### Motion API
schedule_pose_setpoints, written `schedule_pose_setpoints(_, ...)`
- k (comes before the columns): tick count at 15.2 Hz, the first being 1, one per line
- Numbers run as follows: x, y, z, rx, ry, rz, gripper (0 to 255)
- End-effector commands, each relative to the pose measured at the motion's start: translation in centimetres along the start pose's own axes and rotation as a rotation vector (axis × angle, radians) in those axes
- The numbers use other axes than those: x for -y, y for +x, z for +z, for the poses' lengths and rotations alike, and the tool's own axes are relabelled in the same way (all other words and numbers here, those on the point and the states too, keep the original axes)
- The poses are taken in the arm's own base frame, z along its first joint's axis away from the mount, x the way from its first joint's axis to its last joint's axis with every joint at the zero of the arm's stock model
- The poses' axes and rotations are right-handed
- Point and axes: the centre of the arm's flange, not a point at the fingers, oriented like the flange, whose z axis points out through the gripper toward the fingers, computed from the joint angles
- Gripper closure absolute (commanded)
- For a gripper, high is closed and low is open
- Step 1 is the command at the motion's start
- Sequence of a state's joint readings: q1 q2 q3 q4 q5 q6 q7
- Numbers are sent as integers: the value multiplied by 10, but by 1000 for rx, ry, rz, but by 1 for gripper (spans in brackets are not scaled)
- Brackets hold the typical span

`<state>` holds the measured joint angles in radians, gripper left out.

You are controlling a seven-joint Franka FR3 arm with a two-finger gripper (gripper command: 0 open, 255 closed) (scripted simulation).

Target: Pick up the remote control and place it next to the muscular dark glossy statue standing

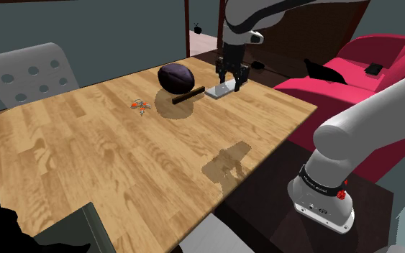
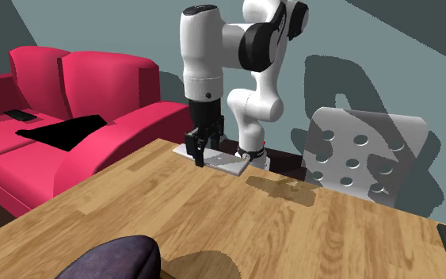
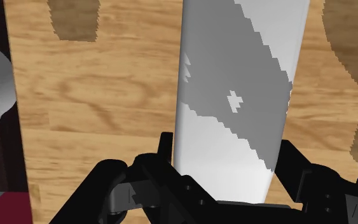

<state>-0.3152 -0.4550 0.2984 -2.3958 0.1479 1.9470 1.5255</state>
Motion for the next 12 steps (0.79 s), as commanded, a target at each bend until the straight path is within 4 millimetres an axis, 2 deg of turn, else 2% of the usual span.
schedule_pose_setpoints(1,0,-1,-10,0,0,0,255)
schedule_pose_setpoints(12,0,-1,-68,0,0,0,255)
